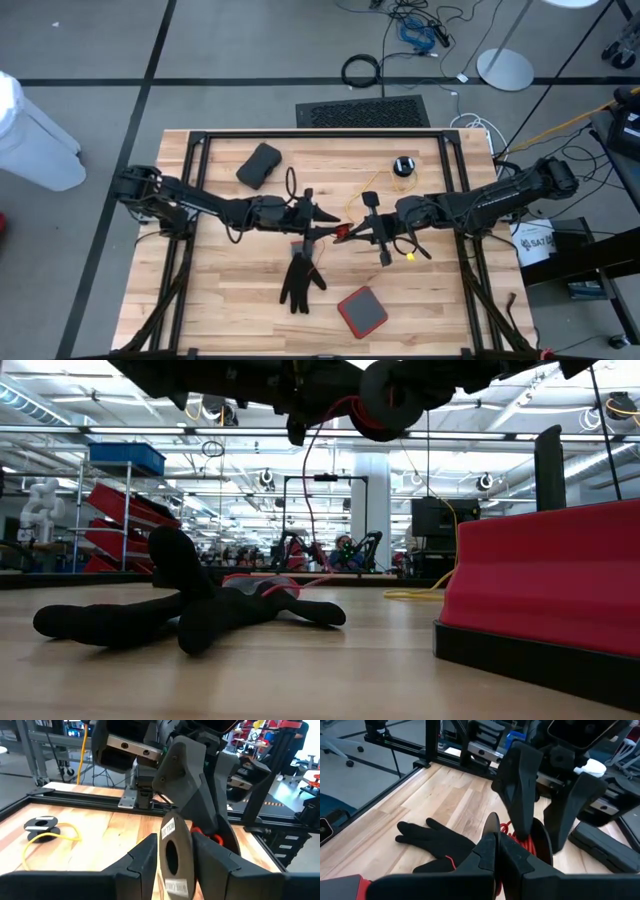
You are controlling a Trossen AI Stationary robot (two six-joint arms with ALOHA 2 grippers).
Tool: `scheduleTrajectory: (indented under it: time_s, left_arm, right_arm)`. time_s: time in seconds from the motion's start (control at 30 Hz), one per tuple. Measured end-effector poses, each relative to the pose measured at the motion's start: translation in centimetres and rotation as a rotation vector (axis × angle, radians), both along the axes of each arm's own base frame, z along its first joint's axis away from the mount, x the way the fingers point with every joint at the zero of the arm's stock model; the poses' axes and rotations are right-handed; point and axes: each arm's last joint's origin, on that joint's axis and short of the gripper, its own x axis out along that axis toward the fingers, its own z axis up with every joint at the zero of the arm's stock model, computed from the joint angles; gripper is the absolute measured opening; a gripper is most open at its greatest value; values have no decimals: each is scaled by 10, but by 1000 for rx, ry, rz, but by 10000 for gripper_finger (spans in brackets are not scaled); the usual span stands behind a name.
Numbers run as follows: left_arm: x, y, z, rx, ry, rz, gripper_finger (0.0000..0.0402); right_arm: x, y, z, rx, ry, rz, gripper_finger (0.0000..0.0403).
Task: Coil cords
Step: Uncoil the red wire from the black spool
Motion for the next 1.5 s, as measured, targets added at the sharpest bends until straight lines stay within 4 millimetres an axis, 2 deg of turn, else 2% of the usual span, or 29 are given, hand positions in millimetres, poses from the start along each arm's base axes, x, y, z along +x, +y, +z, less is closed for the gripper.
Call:
scheduleTrajectory:
  time_s: [0.2,0.4,1.03,1.5]
  left_arm:
    - [7,0,1,33,14,39,125]
    - [9,0,13,37,-13,31,125]
    - [9,1,7,43,43,61,124]
    - [9,3,8,65,39,43,33]
  right_arm:
    - [0,0,-1,0,12,-5,0]
    - [-1,0,-2,2,24,1,0]
    - [-1,0,-3,9,32,-10,0]
    - [-1,-1,-3,8,32,-13,0]
